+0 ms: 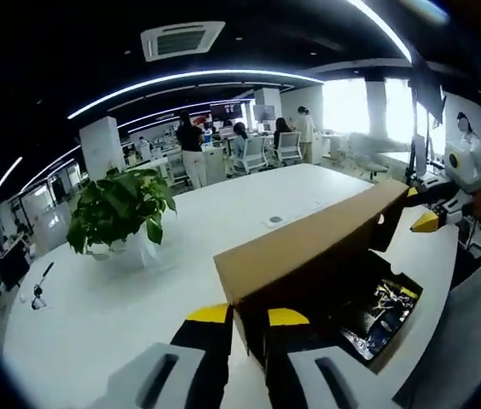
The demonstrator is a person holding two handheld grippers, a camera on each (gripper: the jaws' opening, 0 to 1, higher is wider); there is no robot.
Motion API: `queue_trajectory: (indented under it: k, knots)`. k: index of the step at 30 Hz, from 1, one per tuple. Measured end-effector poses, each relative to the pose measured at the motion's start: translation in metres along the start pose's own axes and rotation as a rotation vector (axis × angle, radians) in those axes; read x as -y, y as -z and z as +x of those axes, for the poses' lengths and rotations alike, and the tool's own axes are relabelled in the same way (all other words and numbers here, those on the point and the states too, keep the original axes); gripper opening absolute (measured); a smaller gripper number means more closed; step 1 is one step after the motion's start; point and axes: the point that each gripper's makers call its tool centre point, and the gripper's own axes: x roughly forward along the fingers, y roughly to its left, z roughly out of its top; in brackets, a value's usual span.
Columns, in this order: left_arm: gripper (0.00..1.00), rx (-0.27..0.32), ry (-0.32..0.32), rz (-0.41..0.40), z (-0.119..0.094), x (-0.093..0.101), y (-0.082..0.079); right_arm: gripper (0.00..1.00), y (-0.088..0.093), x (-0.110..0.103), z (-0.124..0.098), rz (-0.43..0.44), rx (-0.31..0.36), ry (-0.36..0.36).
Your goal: Operate the shoe box by opening the lid, removing the specified soft item, and placing it in the target area until the item is outside and the box remains undamaged.
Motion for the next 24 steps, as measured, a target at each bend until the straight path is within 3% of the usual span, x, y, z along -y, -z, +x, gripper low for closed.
queue_trajectory:
  k: [5,15,24]
  knots:
    - [0.04,0.003,-0.038,-0.008,0.001,-0.003,-0.008,0.31,-0.002,0.008,0.003,-0.010,0.000,0.017]
    - [0.03,0.016,-0.040,-0.034,0.008,-0.005,-0.018,0.26,-0.005,0.024,0.010,-0.009,0.015,0.053]
    - [0.03,0.017,-0.042,-0.037,0.012,-0.007,-0.022,0.22,0.028,0.025,0.020,0.009,-0.058,0.071]
